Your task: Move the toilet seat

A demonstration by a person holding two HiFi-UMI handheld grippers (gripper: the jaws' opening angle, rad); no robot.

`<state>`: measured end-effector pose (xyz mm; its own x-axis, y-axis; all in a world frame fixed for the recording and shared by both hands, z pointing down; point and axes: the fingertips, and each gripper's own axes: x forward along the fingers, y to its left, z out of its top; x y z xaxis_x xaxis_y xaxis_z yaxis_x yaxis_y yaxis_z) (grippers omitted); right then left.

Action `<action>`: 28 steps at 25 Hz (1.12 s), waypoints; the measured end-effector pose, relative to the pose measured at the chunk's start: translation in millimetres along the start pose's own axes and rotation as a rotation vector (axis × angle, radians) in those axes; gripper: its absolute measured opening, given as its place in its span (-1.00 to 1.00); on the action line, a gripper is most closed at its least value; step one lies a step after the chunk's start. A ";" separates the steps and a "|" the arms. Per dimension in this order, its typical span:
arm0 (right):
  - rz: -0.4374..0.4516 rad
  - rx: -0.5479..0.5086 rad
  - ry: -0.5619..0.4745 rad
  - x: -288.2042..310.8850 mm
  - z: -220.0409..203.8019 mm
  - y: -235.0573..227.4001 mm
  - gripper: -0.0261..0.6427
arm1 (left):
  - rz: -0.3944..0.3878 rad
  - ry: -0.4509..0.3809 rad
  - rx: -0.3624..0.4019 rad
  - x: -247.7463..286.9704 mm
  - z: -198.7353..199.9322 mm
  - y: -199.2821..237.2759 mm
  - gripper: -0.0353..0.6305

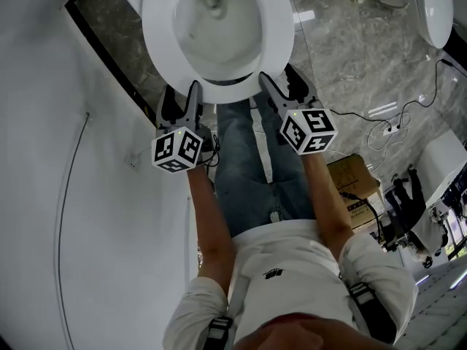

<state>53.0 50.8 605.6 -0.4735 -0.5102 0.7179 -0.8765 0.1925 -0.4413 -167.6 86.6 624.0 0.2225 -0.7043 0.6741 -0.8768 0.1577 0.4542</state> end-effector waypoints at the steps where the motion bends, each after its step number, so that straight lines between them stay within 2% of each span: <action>1: 0.001 0.002 -0.005 -1.3 3.3 1.2 -0.03 | -0.003 -0.007 -0.004 -0.9 3.2 -1.4 0.03; 10: 0.008 0.022 -0.038 -8.5 24.1 9.7 -0.02 | -0.018 -0.036 -0.028 -6.2 23.5 -9.1 0.03; 20: 0.009 0.060 -0.095 -17.4 53.6 19.5 -0.02 | -0.048 -0.122 -0.059 -12.9 54.2 -19.4 0.07; 28: 0.014 0.104 -0.149 -21.7 77.7 27.1 -0.02 | -0.078 -0.168 0.053 -21.6 83.0 -32.2 0.07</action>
<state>46.3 2.0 536.3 -0.4612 -0.6277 0.6271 -0.8523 0.1168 -0.5099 -179.5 39.3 546.5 0.2207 -0.8194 0.5290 -0.8819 0.0639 0.4670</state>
